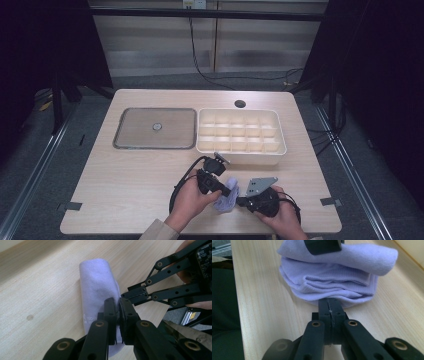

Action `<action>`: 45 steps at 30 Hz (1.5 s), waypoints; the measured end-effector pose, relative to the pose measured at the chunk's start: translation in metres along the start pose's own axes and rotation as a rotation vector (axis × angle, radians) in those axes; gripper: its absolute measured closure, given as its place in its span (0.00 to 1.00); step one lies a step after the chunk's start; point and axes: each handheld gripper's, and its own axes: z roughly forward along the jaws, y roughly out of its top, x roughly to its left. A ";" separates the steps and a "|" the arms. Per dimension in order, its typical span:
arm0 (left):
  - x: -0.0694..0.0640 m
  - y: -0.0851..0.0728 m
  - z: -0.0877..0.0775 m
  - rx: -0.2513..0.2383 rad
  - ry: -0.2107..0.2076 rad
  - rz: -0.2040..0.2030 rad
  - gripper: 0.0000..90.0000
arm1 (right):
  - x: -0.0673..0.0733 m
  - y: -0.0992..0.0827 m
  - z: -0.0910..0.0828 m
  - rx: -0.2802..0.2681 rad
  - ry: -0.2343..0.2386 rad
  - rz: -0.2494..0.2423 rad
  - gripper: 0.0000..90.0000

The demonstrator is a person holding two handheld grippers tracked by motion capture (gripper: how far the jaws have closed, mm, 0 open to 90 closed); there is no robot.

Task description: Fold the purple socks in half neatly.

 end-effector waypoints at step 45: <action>0.005 -0.005 0.012 -0.022 -0.007 -0.009 0.94 | -0.002 0.010 0.014 -0.039 0.038 -0.010 1.00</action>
